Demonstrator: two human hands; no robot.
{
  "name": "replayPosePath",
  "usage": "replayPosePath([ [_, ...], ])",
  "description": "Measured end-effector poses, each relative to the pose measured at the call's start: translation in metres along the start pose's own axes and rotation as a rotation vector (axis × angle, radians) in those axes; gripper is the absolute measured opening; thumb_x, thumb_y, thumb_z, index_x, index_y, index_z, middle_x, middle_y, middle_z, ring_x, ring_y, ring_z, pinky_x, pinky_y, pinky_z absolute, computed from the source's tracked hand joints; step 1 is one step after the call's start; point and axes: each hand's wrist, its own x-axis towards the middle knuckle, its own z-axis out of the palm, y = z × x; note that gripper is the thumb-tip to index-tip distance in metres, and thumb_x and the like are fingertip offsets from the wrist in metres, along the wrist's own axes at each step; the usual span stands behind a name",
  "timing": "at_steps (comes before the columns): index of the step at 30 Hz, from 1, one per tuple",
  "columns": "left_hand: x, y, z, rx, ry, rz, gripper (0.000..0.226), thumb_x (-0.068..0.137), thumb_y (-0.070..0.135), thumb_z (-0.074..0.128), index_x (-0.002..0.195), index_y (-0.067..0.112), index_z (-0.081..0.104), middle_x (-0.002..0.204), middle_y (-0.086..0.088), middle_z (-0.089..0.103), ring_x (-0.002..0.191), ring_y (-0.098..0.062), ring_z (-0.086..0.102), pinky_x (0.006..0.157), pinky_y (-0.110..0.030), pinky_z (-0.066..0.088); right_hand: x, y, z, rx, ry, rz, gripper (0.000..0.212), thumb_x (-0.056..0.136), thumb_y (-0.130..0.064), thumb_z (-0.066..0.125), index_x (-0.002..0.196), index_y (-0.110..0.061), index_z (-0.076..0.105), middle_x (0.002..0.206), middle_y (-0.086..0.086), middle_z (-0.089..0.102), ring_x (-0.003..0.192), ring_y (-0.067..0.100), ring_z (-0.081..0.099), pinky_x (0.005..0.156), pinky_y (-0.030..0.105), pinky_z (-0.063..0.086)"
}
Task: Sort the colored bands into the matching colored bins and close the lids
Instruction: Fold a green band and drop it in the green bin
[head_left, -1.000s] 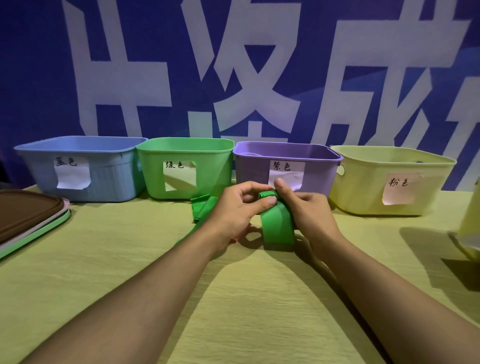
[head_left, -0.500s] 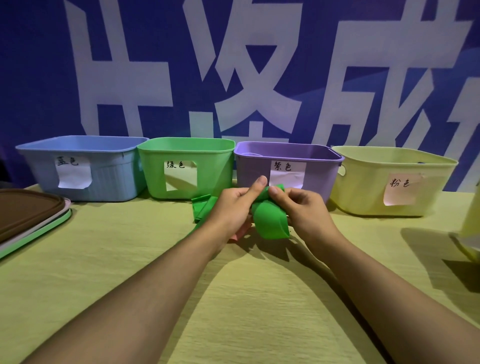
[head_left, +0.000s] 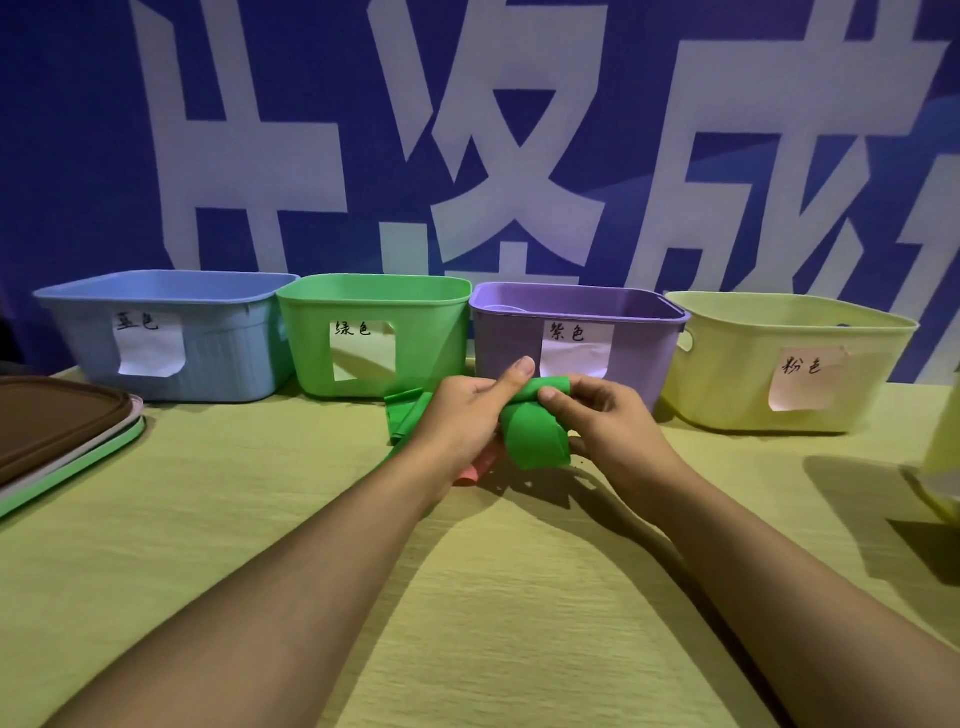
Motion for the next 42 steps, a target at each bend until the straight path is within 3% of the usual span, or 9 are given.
replayPosePath([
  [4, 0.002, 0.000, -0.001, 0.041, 0.033, -0.022, 0.070, 0.080, 0.081, 0.063, 0.084, 0.013, 0.077, 0.056, -0.006, 0.057, 0.056, -0.024, 0.054, 0.058, -0.035, 0.044, -0.005, -0.005, 0.001, 0.010, -0.027, 0.091, 0.047, 0.082, -0.042, 0.076, 0.118, -0.011, 0.069, 0.105, 0.007, 0.077, 0.093, 0.021, 0.077, 0.075, 0.043, 0.064],
  [8, 0.001, 0.001, -0.002, 0.022, 0.075, -0.009, 0.072, 0.084, 0.075, 0.063, 0.084, 0.004, 0.074, 0.051, -0.001, 0.051, 0.048, -0.019, 0.050, 0.054, -0.028, 0.040, -0.008, -0.007, 0.005, -0.053, 0.026, 0.088, 0.067, 0.067, -0.045, 0.083, 0.120, -0.014, 0.056, 0.101, 0.003, 0.074, 0.083, 0.014, 0.077, 0.066, 0.036, 0.064],
  [10, 0.000, 0.003, -0.002, 0.008, 0.074, 0.002, 0.063, 0.087, 0.070, 0.063, 0.075, 0.010, 0.073, 0.047, 0.003, 0.054, 0.041, -0.015, 0.050, 0.050, -0.024, 0.040, -0.007, -0.004, 0.006, -0.092, 0.029, 0.061, 0.064, 0.068, -0.038, 0.086, 0.116, -0.011, 0.053, 0.104, 0.008, 0.073, 0.087, 0.017, 0.077, 0.067, 0.034, 0.064],
  [13, -0.001, 0.006, -0.002, 0.002, 0.091, -0.002, 0.059, 0.086, 0.070, 0.064, 0.077, 0.013, 0.076, 0.053, 0.000, 0.062, 0.049, -0.018, 0.059, 0.050, -0.025, 0.045, -0.003, 0.003, 0.005, -0.172, 0.029, 0.018, 0.064, 0.062, -0.043, 0.088, 0.108, -0.010, 0.058, 0.105, 0.016, 0.072, 0.096, 0.029, 0.075, 0.077, 0.051, 0.064],
  [18, -0.003, 0.008, -0.001, -0.014, 0.115, -0.032, 0.060, 0.087, 0.070, 0.064, 0.084, 0.011, 0.076, 0.052, 0.000, 0.063, 0.041, -0.015, 0.059, 0.038, -0.019, 0.038, 0.002, 0.009, 0.002, -0.191, 0.082, -0.020, 0.038, 0.075, -0.032, 0.089, 0.094, -0.012, 0.062, 0.088, 0.004, 0.071, 0.087, 0.025, 0.075, 0.071, 0.051, 0.063],
  [22, -0.003, 0.009, 0.000, -0.083, 0.092, -0.018, 0.060, 0.085, 0.066, 0.068, 0.089, 0.008, 0.078, 0.071, -0.010, 0.075, 0.057, -0.024, 0.071, 0.055, -0.036, 0.058, 0.003, 0.010, 0.004, -0.193, 0.124, -0.025, 0.035, 0.078, -0.029, 0.088, 0.094, -0.008, 0.065, 0.089, 0.010, 0.073, 0.085, 0.030, 0.075, 0.072, 0.053, 0.061],
  [25, -0.004, 0.010, 0.000, -0.119, 0.089, -0.018, 0.054, 0.086, 0.062, 0.070, 0.094, 0.010, 0.079, 0.085, -0.014, 0.079, 0.078, -0.032, 0.078, 0.076, -0.048, 0.064, 0.004, 0.010, 0.003, -0.195, 0.148, -0.039, 0.028, 0.082, -0.026, 0.086, 0.093, -0.006, 0.070, 0.089, 0.012, 0.075, 0.081, 0.024, 0.074, 0.068, 0.042, 0.062],
  [36, -0.003, 0.010, -0.001, -0.120, 0.117, 0.009, 0.051, 0.084, 0.061, 0.071, 0.103, 0.014, 0.078, 0.091, -0.007, 0.080, 0.085, -0.026, 0.079, 0.084, -0.051, 0.063, 0.002, 0.007, 0.001, -0.211, 0.218, -0.136, 0.011, 0.084, -0.024, 0.084, 0.086, -0.019, 0.074, 0.083, -0.003, 0.076, 0.087, 0.014, 0.073, 0.075, 0.036, 0.062],
  [42, -0.003, 0.011, 0.000, -0.140, 0.132, 0.043, 0.046, 0.084, 0.056, 0.074, 0.102, 0.014, 0.079, 0.091, -0.007, 0.080, 0.083, -0.025, 0.079, 0.083, -0.046, 0.064, 0.002, 0.004, 0.003, -0.161, 0.249, -0.128, 0.011, 0.083, -0.021, 0.085, 0.086, -0.016, 0.076, 0.079, -0.003, 0.075, 0.076, 0.004, 0.069, 0.070, 0.028, 0.055],
])
